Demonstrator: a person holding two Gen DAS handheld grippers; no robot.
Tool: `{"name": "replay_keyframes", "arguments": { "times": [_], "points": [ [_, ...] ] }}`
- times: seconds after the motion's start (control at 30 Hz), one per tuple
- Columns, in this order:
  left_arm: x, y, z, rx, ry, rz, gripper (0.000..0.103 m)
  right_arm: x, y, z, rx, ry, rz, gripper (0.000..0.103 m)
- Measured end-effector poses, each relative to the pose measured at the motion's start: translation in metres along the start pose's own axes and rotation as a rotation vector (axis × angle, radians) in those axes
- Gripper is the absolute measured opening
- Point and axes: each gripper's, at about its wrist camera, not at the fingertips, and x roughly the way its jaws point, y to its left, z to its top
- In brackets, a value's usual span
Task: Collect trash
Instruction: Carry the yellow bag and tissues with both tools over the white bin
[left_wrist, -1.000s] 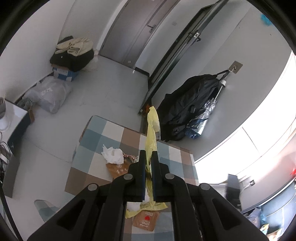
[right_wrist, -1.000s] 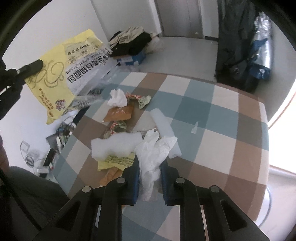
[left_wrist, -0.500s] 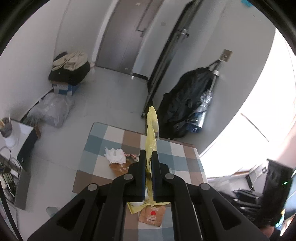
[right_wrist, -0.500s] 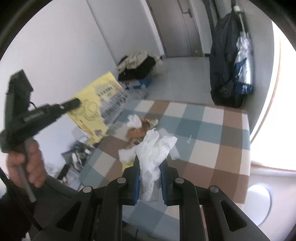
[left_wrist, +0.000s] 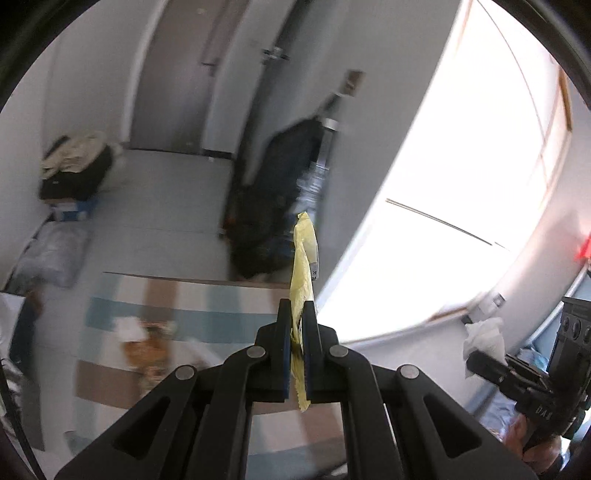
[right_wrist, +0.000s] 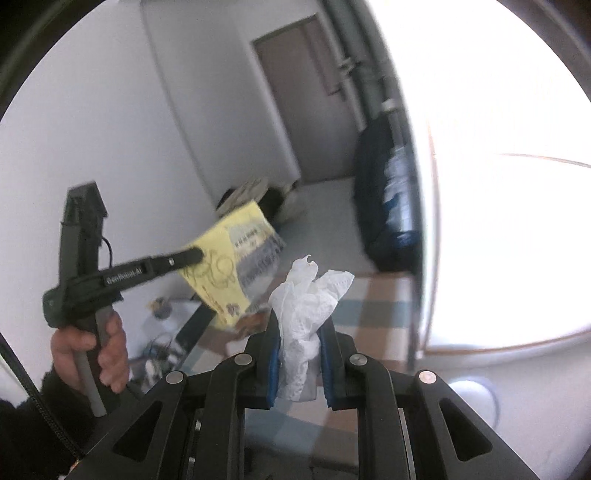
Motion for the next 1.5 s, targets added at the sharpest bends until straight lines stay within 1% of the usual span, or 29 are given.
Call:
{"name": "replay_keyframes", "arguments": {
  "times": [0.07, 0.13, 0.17, 0.23, 0.3, 0.4, 0.53, 0.67, 0.77, 0.87, 1.0, 1.07, 1.13, 1.17, 1.23, 1.27, 1.33, 1.37, 1.47, 1.5],
  "points": [
    [0.013, -0.020, 0.000, 0.024, 0.023, -0.030, 0.001, -0.021, -0.022, -0.002, 0.046, -0.030, -0.044, 0.017],
    [0.028, -0.038, -0.001, 0.037, 0.056, -0.067, 0.001, -0.037, -0.044, -0.008, 0.062, -0.054, -0.125, 0.017],
    [0.039, -0.050, -0.002, 0.043, 0.083, -0.089, 0.001, -0.042, -0.053, -0.011, 0.070, -0.057, -0.154, 0.017],
    [0.054, -0.063, -0.004, 0.053, 0.119, -0.108, 0.001, -0.051, -0.076, -0.020, 0.113, -0.055, -0.191, 0.017],
    [0.077, -0.080, -0.012, 0.075, 0.186, -0.137, 0.001, -0.057, -0.101, -0.032, 0.159, -0.032, -0.247, 0.017],
    [0.110, -0.100, -0.025, 0.114, 0.275, -0.134, 0.001, -0.056, -0.139, -0.054, 0.211, 0.014, -0.323, 0.017],
    [0.154, -0.116, -0.042, 0.114, 0.403, -0.139, 0.001, -0.037, -0.185, -0.083, 0.293, 0.092, -0.361, 0.017],
    [0.194, -0.127, -0.056, 0.120, 0.497, -0.125, 0.001, -0.011, -0.228, -0.110, 0.386, 0.164, -0.360, 0.017],
    [0.216, -0.132, -0.067, 0.124, 0.547, -0.115, 0.001, 0.017, -0.252, -0.130, 0.456, 0.230, -0.345, 0.017],
    [0.232, -0.134, -0.076, 0.109, 0.587, -0.107, 0.001, 0.042, -0.272, -0.147, 0.505, 0.278, -0.321, 0.017],
    [0.252, -0.141, -0.086, 0.103, 0.626, -0.087, 0.001, 0.073, -0.291, -0.166, 0.562, 0.339, -0.274, 0.020],
    [0.263, -0.139, -0.088, 0.094, 0.647, -0.077, 0.001, 0.091, -0.299, -0.171, 0.581, 0.361, -0.250, 0.020],
    [0.268, -0.141, -0.091, 0.084, 0.667, -0.067, 0.001, 0.108, -0.305, -0.173, 0.583, 0.375, -0.253, 0.021],
    [0.272, -0.141, -0.093, 0.082, 0.676, -0.060, 0.001, 0.117, -0.308, -0.174, 0.584, 0.375, -0.235, 0.022],
    [0.275, -0.142, -0.096, 0.087, 0.691, -0.047, 0.001, 0.131, -0.312, -0.178, 0.593, 0.392, -0.216, 0.032],
    [0.277, -0.142, -0.097, 0.086, 0.699, -0.043, 0.001, 0.141, -0.316, -0.181, 0.599, 0.406, -0.221, 0.034],
    [0.282, -0.143, -0.098, 0.089, 0.712, -0.042, 0.001, 0.152, -0.321, -0.184, 0.607, 0.411, -0.203, 0.040],
    [0.284, -0.144, -0.099, 0.094, 0.719, -0.036, 0.001, 0.153, -0.324, -0.186, 0.616, 0.415, -0.200, 0.043],
    [0.292, -0.146, -0.102, 0.104, 0.736, -0.027, 0.001, 0.151, -0.328, -0.190, 0.647, 0.392, -0.170, 0.046],
    [0.295, -0.146, -0.102, 0.109, 0.740, -0.024, 0.001, 0.148, -0.329, -0.192, 0.658, 0.382, -0.166, 0.052]
  ]
}}
